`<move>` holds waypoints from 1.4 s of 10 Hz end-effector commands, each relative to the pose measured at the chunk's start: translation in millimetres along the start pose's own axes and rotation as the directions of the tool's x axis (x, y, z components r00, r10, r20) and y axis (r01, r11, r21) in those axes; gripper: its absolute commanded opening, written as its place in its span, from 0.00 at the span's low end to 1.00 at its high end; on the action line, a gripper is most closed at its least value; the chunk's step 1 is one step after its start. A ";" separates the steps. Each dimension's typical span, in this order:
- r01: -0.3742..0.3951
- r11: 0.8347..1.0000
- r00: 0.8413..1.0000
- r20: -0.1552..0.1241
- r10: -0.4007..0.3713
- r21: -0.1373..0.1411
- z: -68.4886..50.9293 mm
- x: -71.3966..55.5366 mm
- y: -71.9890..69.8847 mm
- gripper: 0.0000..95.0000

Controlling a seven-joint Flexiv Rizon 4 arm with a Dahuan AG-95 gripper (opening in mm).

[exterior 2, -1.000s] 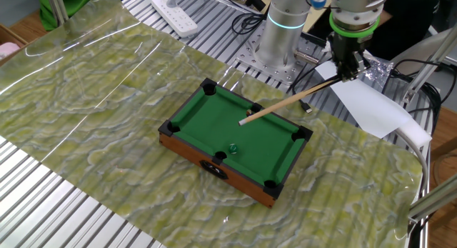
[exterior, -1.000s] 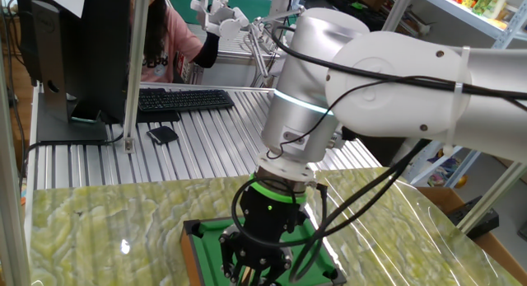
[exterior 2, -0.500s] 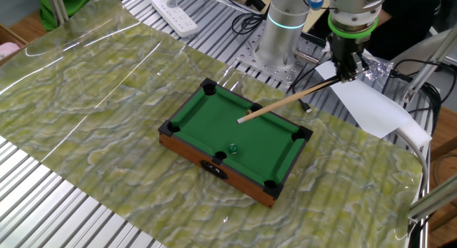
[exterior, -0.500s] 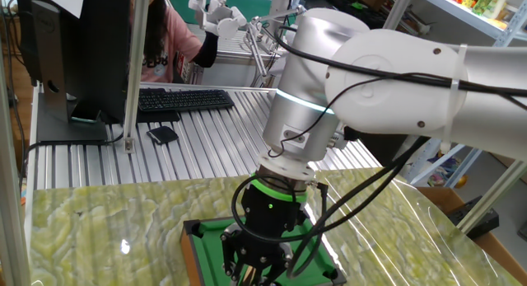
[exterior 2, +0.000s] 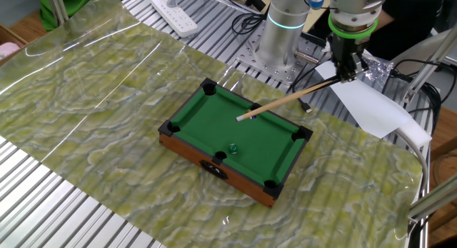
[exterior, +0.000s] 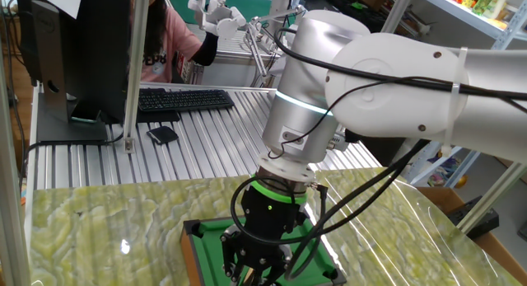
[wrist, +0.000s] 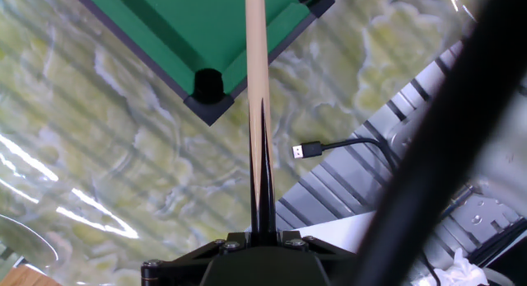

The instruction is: Hit the pool ball

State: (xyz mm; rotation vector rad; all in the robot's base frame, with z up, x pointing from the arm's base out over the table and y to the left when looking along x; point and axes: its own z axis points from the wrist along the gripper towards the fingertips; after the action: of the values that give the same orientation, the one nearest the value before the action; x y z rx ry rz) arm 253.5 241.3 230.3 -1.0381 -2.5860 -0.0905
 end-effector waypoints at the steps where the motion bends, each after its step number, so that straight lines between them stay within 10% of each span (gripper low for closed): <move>1: 0.001 1.000 1.000 -0.001 -0.001 0.001 -0.4 0.0 0.0 0.00; 14: -0.171 0.985 0.985 -0.002 0.171 -0.011 -0.4 0.0 0.0 0.00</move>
State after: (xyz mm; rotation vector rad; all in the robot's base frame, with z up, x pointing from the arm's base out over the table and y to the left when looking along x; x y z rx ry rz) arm 254.3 242.0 230.7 -1.2467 -2.4933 -0.0579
